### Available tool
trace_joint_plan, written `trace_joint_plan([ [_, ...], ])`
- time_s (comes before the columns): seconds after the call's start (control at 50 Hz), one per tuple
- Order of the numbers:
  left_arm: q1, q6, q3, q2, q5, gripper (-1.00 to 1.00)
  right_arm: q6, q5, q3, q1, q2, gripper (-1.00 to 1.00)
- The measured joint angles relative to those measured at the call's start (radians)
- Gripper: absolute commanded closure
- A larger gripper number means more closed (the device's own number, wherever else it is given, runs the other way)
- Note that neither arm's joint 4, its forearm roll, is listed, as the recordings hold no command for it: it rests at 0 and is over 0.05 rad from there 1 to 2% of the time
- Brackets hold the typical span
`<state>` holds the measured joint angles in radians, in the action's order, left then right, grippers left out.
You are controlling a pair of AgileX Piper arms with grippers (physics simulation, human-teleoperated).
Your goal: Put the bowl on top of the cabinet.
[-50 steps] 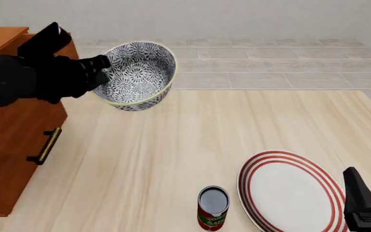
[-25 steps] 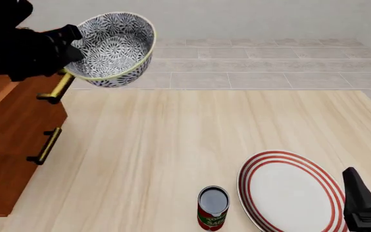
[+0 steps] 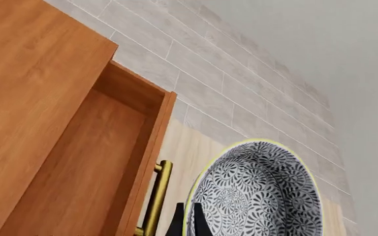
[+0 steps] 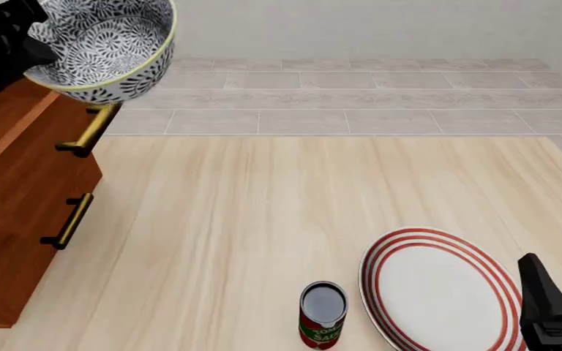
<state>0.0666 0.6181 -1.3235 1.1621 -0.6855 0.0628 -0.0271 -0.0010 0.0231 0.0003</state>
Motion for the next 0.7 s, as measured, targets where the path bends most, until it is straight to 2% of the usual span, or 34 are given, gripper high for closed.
trace_joint_plan([
  [0.4, -0.113, 0.023, -0.051, -0.037, -0.056, 1.0, -0.005, 0.003, -0.003, -0.003, 0.0, -1.0],
  [0.7, -0.256, 0.062, -0.048, -0.063, -0.076, 1.0, -0.011, 0.001, -0.002, -0.005, 0.0, -1.0],
])
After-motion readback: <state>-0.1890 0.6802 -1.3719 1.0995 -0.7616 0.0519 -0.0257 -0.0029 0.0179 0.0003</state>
